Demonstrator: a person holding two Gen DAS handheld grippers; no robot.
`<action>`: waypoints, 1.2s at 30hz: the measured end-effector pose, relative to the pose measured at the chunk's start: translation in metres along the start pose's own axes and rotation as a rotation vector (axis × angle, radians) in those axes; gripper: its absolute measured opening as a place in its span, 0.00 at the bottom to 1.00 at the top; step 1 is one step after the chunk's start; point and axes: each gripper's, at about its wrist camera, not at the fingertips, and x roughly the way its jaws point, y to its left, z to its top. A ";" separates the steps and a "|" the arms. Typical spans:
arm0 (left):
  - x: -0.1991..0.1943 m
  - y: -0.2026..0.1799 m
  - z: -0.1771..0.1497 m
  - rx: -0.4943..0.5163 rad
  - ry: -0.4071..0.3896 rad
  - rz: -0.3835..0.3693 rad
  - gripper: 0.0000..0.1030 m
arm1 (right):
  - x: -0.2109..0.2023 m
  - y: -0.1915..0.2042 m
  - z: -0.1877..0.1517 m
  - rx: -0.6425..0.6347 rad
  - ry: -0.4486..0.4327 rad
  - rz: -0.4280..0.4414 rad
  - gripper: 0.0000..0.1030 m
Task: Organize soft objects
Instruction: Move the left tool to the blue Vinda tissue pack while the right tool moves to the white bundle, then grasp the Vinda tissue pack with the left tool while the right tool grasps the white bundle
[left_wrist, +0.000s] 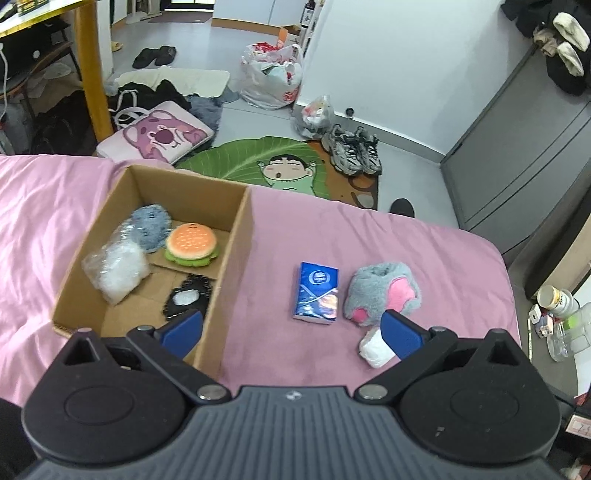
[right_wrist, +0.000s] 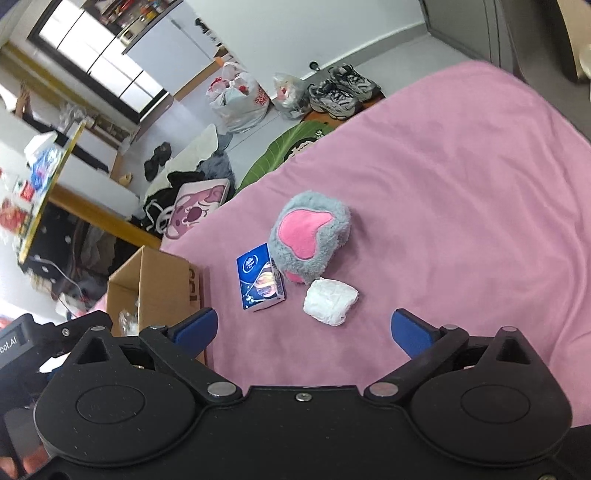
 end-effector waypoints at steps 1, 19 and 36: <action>0.003 -0.003 0.000 0.002 0.002 -0.001 0.98 | 0.002 -0.002 0.000 0.009 0.000 0.007 0.97; 0.116 -0.037 0.003 0.004 0.143 -0.019 0.69 | 0.069 -0.028 0.010 0.081 0.113 0.004 0.77; 0.182 -0.028 0.008 0.000 0.235 0.047 0.68 | 0.107 -0.030 0.013 0.035 0.208 -0.038 0.55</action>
